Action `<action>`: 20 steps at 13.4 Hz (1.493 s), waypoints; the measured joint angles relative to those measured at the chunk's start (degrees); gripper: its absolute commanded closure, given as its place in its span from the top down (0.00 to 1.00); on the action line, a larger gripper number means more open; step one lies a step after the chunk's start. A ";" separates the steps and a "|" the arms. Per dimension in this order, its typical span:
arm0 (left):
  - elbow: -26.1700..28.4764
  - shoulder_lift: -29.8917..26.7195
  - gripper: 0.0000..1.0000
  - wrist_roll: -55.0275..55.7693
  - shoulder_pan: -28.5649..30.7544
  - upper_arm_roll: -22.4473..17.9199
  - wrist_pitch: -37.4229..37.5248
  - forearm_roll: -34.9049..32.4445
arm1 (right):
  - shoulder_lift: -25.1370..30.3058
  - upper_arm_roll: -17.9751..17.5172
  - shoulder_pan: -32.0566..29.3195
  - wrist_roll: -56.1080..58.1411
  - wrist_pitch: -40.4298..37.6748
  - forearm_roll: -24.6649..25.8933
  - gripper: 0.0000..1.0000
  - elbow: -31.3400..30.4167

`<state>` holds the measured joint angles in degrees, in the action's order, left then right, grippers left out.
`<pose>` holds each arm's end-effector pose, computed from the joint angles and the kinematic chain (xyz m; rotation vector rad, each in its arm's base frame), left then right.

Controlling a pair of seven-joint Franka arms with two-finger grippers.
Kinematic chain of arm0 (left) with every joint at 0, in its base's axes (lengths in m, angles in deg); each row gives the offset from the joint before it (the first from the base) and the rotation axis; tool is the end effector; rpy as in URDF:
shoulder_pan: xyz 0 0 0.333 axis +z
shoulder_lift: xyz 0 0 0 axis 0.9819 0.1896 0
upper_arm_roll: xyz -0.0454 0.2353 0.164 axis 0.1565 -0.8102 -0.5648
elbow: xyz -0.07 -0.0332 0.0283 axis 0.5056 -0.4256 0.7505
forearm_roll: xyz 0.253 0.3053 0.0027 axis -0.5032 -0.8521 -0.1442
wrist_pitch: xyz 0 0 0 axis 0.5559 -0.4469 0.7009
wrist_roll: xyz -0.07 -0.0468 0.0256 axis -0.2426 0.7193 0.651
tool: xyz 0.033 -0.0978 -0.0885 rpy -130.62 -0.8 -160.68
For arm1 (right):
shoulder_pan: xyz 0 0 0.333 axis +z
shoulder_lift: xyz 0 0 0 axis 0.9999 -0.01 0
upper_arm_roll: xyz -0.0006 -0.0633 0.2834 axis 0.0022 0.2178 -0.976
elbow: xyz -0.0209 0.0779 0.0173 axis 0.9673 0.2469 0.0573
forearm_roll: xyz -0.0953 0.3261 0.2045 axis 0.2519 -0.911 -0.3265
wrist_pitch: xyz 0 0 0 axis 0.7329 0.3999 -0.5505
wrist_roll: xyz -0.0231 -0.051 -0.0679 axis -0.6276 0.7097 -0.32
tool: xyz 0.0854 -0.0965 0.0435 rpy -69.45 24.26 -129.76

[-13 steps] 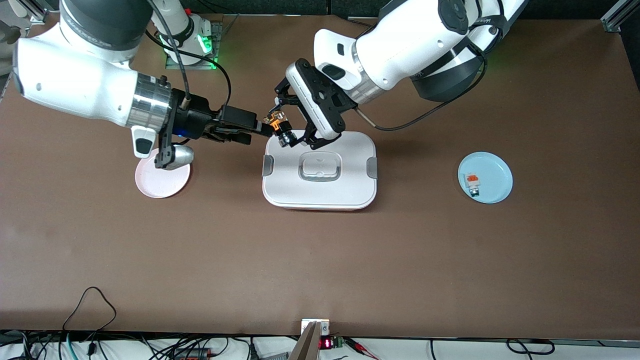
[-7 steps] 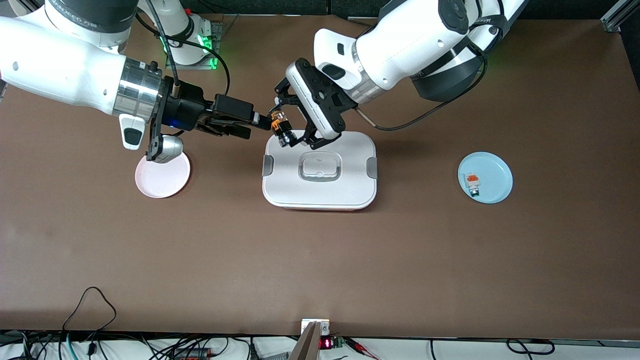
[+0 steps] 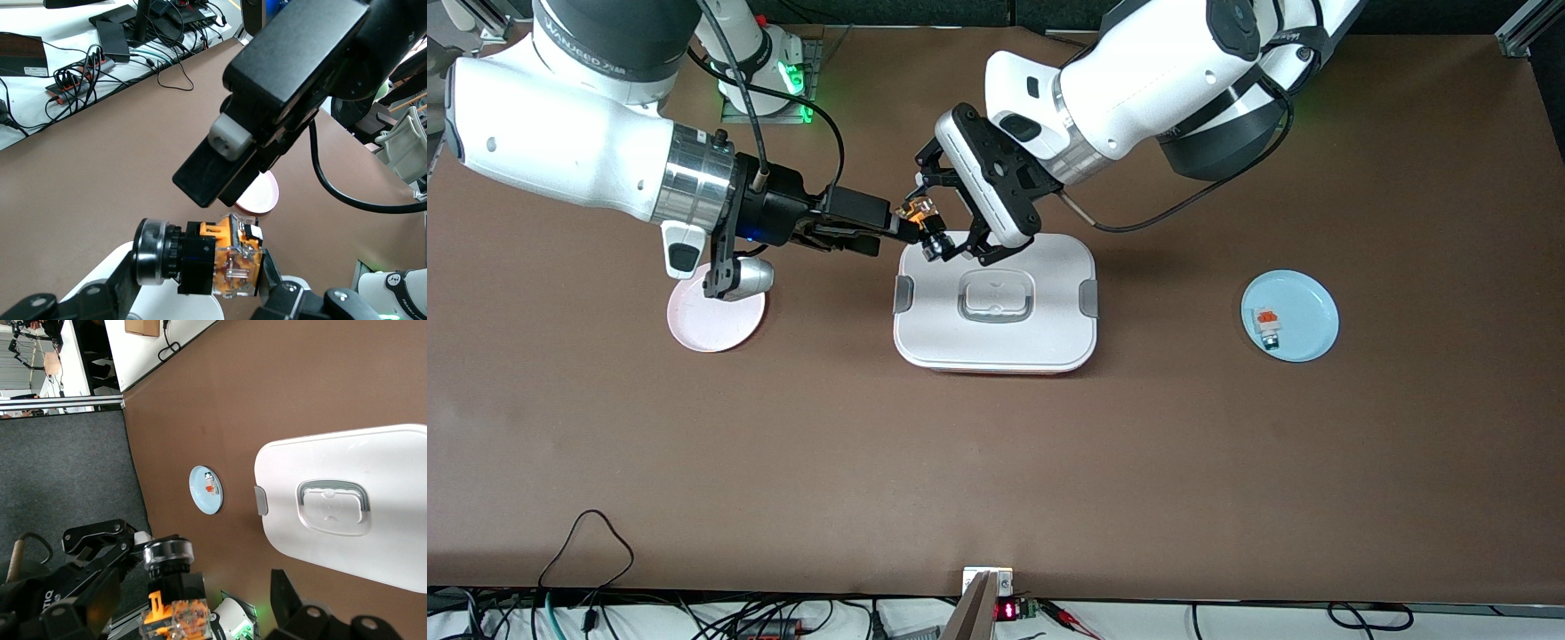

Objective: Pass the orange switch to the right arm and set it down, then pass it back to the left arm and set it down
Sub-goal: 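Grasp the switch with the right gripper beside the left gripper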

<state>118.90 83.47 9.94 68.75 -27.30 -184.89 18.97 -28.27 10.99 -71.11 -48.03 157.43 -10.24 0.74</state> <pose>0.5547 -0.4806 0.5508 2.2314 -0.9250 0.5359 0.5994 0.3192 0.5410 -2.2532 0.2096 0.1122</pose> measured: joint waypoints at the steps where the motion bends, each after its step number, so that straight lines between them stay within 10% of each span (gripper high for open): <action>1: 0.00 0.00 0.11 0.00 0.01 0.00 0.00 0.00 | -0.02 -0.01 0.03 0.00 0.00 0.34 1.00 0.00; 13: 0.00 0.00 0.11 0.00 0.02 0.00 0.00 0.00 | -0.08 -0.25 1.56 -0.31 -0.03 2.55 0.90 0.00; 20: 0.08 0.03 0.11 0.00 0.00 0.05 0.13 0.00 | 0.13 -0.36 3.45 -2.28 0.36 4.47 0.33 0.52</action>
<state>118.98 83.50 9.94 68.76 -27.25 -184.76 18.97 -28.13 10.63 -67.65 -50.31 157.79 -5.76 1.26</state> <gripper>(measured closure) 0.264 0.414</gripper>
